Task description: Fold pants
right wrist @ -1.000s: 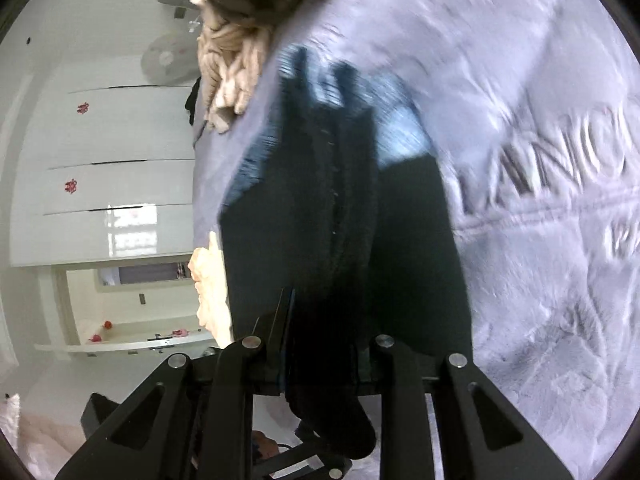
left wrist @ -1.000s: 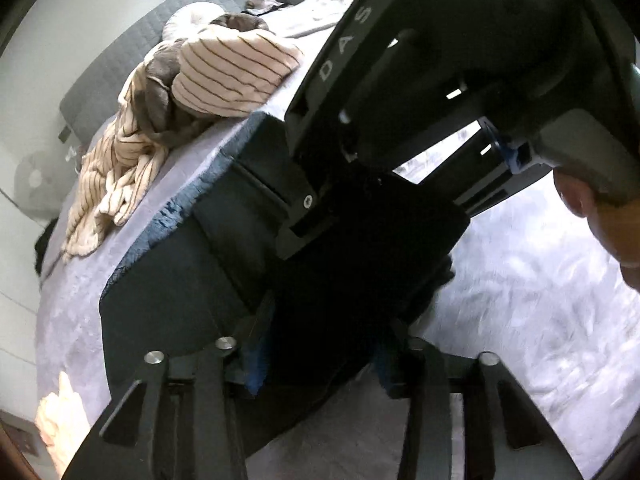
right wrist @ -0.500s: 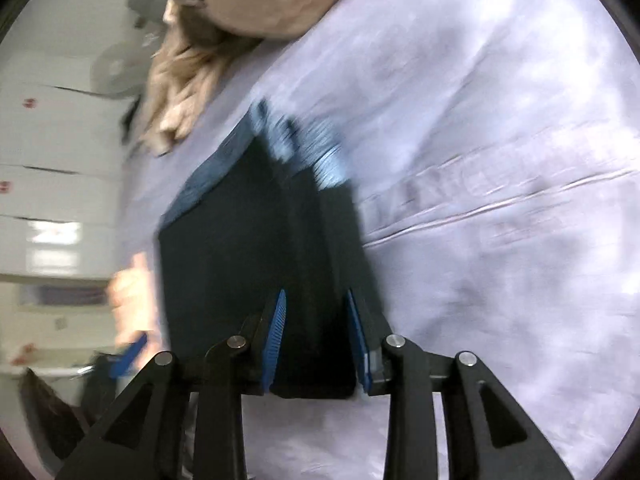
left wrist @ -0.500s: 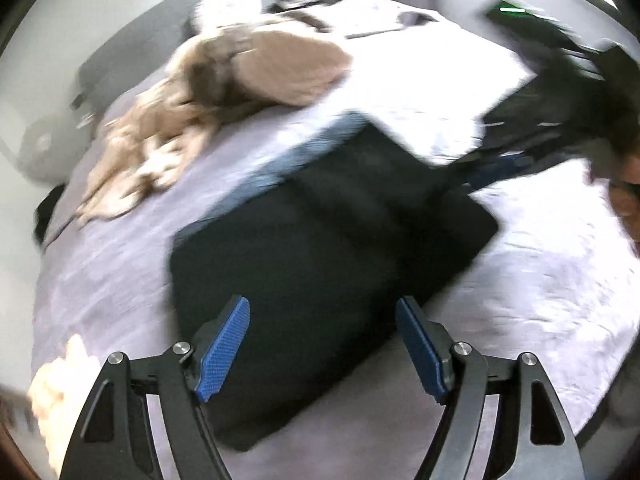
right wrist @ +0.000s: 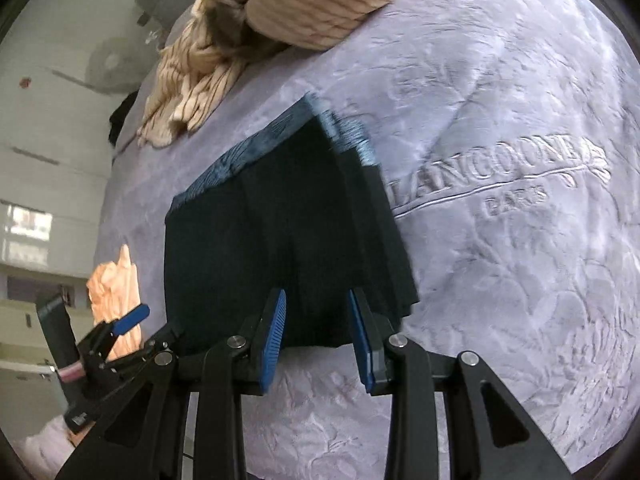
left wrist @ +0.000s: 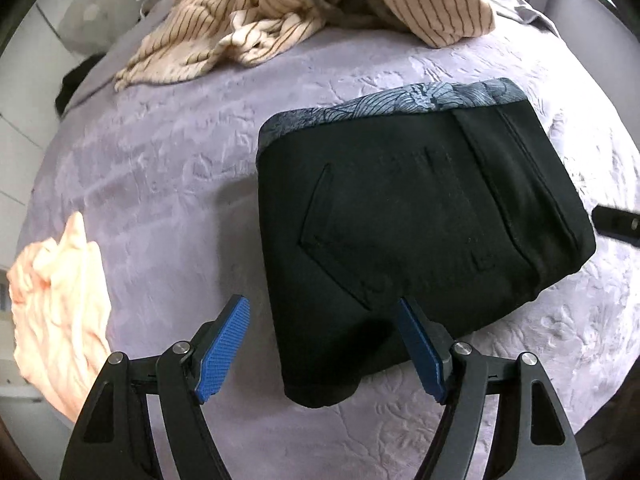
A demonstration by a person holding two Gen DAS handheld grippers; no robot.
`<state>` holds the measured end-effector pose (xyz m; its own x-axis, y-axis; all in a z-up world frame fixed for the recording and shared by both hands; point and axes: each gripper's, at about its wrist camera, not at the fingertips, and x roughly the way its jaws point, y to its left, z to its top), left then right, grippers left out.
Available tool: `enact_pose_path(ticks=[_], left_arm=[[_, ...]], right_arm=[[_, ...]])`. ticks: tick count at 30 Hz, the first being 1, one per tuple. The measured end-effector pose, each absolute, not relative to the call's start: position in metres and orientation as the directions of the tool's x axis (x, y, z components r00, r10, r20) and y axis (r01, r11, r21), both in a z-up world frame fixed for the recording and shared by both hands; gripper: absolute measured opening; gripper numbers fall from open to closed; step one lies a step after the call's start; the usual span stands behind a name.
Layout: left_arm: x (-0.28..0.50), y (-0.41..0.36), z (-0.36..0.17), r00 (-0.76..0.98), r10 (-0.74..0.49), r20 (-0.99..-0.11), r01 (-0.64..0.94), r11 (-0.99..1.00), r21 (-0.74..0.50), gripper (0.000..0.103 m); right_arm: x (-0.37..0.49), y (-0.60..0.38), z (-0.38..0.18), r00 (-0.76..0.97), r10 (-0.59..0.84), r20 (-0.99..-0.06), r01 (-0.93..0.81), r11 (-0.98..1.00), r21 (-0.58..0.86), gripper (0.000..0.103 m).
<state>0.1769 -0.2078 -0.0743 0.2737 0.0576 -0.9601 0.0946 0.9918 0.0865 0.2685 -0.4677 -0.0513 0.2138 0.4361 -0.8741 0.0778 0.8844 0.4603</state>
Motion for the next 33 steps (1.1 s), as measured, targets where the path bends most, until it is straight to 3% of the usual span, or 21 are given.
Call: enact_pose_path(ticks=[13, 15, 17, 25, 29, 33], left_arm=[[0.183, -0.190, -0.086, 0.200, 0.029, -0.979, 0.041, 0.998, 0.038, 0.077], [0.184, -0.189, -0.087, 0.196, 0.034, -0.980, 0.042, 0.998, 0.042, 0.078], [0.186, -0.190, -0.088, 0.195, 0.050, -0.979, 0.042, 0.997, 0.059, 0.097], [0.187, -0.190, -0.091, 0.192, 0.054, -0.980, 0.048, 0.997, 0.065, 0.097], [0.192, -0.191, -0.093, 0.191, 0.053, -0.980, 0.049, 0.997, 0.063, 0.097], [0.195, -0.192, -0.096, 0.182, 0.044, -0.982, 0.043, 0.998, 0.052, 0.097]], right_arm=[[0.268, -0.454, -0.074, 0.119, 0.409, -0.905, 0.084, 0.904, 0.420, 0.039], [0.269, -0.453, -0.073, 0.117, 0.408, -0.905, 0.080, 0.905, 0.418, 0.042], [0.269, -0.452, -0.073, 0.115, 0.411, -0.904, 0.079, 0.904, 0.421, 0.044], [0.273, -0.449, -0.071, 0.110, 0.427, -0.898, 0.068, 0.898, 0.435, 0.056], [0.275, -0.454, -0.065, 0.121, 0.412, -0.903, 0.065, 0.904, 0.422, 0.068], [0.276, -0.463, -0.066, 0.120, 0.401, -0.908, 0.077, 0.908, 0.412, 0.070]])
